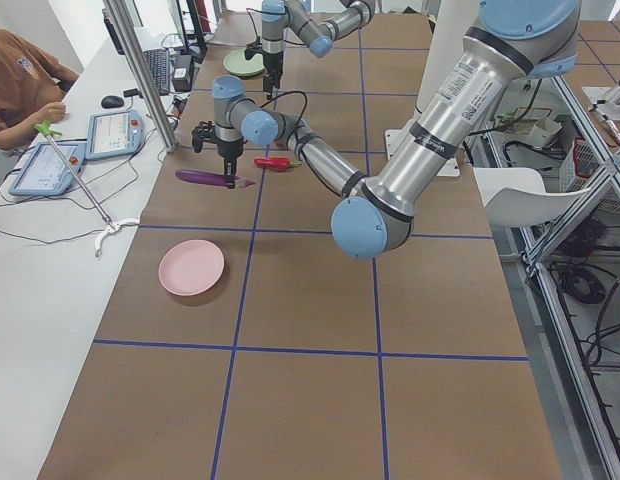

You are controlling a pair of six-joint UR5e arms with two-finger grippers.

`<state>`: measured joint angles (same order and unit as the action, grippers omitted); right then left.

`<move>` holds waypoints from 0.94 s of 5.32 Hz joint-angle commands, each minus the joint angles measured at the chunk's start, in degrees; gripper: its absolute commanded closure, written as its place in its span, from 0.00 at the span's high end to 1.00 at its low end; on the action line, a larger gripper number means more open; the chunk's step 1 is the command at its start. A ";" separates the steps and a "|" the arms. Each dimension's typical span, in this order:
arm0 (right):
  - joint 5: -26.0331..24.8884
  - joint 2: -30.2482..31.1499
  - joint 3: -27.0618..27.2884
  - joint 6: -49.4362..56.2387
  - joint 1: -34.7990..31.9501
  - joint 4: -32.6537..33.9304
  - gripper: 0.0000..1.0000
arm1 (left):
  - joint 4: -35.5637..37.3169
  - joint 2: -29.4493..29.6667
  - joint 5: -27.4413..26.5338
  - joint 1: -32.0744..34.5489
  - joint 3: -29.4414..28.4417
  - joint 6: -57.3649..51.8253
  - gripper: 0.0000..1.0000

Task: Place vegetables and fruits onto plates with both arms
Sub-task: 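Carry eggplant to pink plate with left gripper while right gripper reaches pomegranate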

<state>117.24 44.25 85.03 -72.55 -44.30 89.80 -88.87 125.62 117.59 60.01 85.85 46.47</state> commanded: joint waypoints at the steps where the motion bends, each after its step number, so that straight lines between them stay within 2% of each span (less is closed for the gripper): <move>1: -3.24 -4.51 -8.97 -3.80 2.98 -6.25 0.99 | -5.29 0.15 0.01 5.79 -11.25 -9.51 0.00; 2: -3.51 -6.26 -11.53 -4.26 4.03 -6.39 1.00 | -12.39 0.33 -0.25 6.77 -18.89 -10.77 0.00; 5: -4.92 -6.10 -12.35 -4.62 6.06 -5.96 1.00 | -14.75 0.59 -2.61 6.78 -24.93 -13.23 0.00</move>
<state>112.41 38.05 72.81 -77.11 -38.72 83.68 -103.30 126.17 116.10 66.84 62.27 34.30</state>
